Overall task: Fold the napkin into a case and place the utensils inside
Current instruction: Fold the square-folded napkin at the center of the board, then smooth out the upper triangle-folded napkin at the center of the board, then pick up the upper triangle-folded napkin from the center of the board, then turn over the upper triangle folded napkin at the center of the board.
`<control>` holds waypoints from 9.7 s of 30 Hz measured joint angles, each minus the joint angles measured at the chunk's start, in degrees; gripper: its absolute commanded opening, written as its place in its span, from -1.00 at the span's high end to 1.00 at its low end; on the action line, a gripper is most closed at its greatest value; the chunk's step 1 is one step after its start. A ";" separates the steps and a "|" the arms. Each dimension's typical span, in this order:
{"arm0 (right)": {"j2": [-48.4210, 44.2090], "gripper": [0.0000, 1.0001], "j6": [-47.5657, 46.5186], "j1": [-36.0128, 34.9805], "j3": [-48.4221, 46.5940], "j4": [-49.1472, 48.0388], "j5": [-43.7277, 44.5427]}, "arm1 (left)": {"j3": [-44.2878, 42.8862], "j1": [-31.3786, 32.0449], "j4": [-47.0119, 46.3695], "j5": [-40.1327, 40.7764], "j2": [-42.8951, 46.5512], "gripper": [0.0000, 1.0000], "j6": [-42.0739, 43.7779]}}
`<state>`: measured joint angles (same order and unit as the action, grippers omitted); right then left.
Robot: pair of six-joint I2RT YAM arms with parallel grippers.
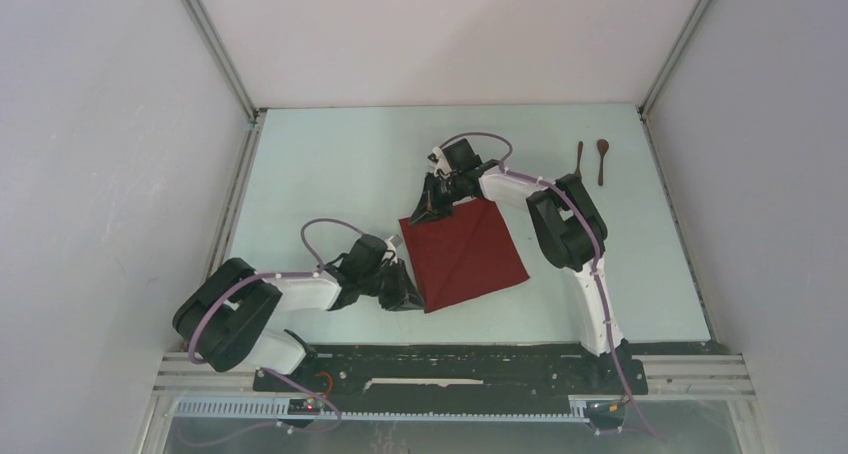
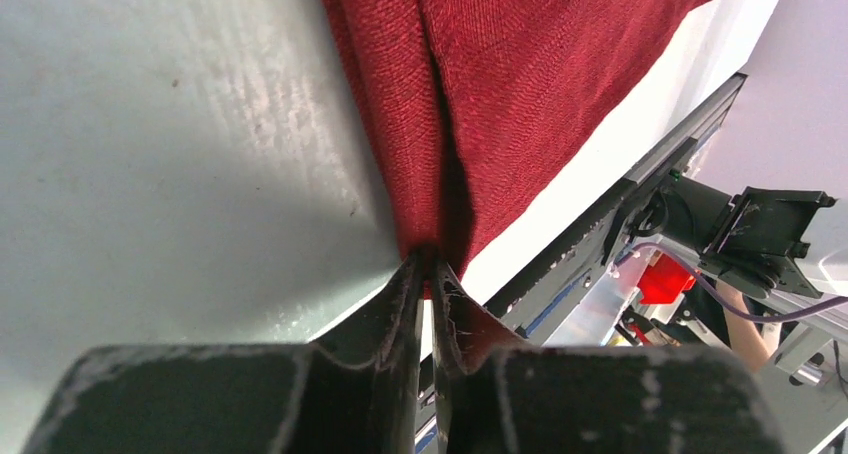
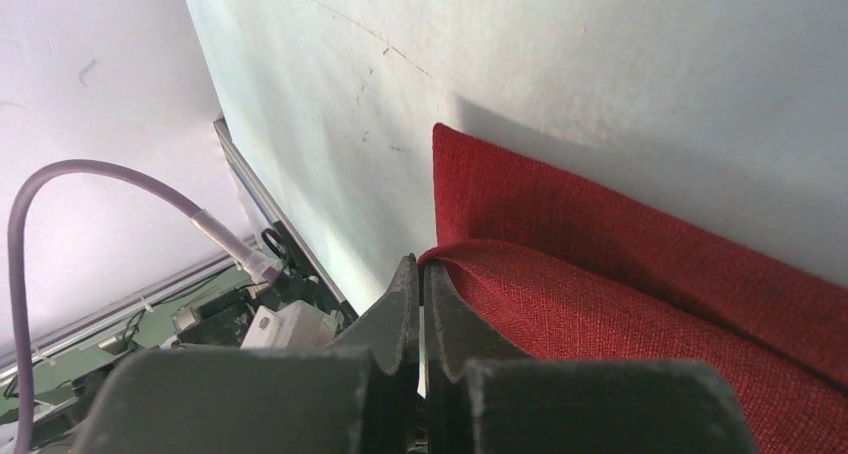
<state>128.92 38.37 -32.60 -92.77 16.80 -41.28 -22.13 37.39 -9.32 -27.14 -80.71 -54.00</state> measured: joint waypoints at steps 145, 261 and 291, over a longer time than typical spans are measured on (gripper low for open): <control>-26.91 -0.73 14.99 -9.18 46.99 -43.17 -11.30 | -31.06 -22.10 6.01 -1.70 -27.30 1.00 2.95; -29.38 1.00 -8.09 -20.76 22.99 18.10 29.14 | -8.39 -24.74 -21.68 -7.48 -18.34 -0.44 -17.25; -29.86 1.00 -7.93 -27.61 21.18 10.93 28.30 | -7.72 -34.49 -10.19 -7.69 -9.03 1.00 -13.05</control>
<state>99.07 30.44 -60.20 -71.59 27.73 -12.97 -29.85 2.90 -19.51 -34.83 -89.73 -67.05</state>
